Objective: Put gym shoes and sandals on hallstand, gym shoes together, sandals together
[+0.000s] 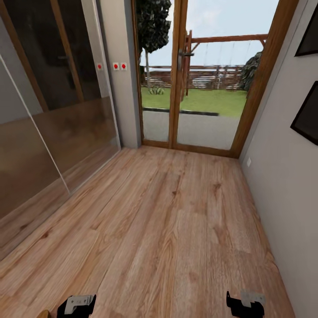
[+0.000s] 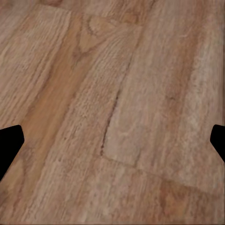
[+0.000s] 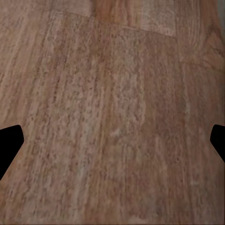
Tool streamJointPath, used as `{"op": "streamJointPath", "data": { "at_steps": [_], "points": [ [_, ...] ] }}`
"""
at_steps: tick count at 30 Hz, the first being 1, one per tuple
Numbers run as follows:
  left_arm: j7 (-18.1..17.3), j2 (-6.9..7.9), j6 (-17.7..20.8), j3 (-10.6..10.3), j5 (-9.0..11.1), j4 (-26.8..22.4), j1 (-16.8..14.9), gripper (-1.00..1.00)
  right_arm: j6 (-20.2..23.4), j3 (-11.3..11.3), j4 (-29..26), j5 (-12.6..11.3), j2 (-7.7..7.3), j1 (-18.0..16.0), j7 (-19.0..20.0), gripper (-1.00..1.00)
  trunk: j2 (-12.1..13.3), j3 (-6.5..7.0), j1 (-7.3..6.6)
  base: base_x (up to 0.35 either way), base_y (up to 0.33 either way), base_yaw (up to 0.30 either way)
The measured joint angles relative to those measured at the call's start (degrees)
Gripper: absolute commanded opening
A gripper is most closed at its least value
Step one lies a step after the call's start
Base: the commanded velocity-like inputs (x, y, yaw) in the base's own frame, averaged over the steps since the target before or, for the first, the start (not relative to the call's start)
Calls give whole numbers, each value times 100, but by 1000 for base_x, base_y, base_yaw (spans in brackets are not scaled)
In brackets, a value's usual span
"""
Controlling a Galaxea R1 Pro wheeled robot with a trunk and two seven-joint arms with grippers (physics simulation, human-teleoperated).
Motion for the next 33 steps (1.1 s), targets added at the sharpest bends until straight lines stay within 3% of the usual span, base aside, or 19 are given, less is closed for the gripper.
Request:
{"op": "streamJointPath", "data": {
  "at_steps": [33],
  "points": [
    [0, 0, 1, 2, 9, -3, 1, 100, 1, 0, 10, 7, 1, -1, -4, 100, 0, 0, 0, 292, -186, 255]
  ]
}}
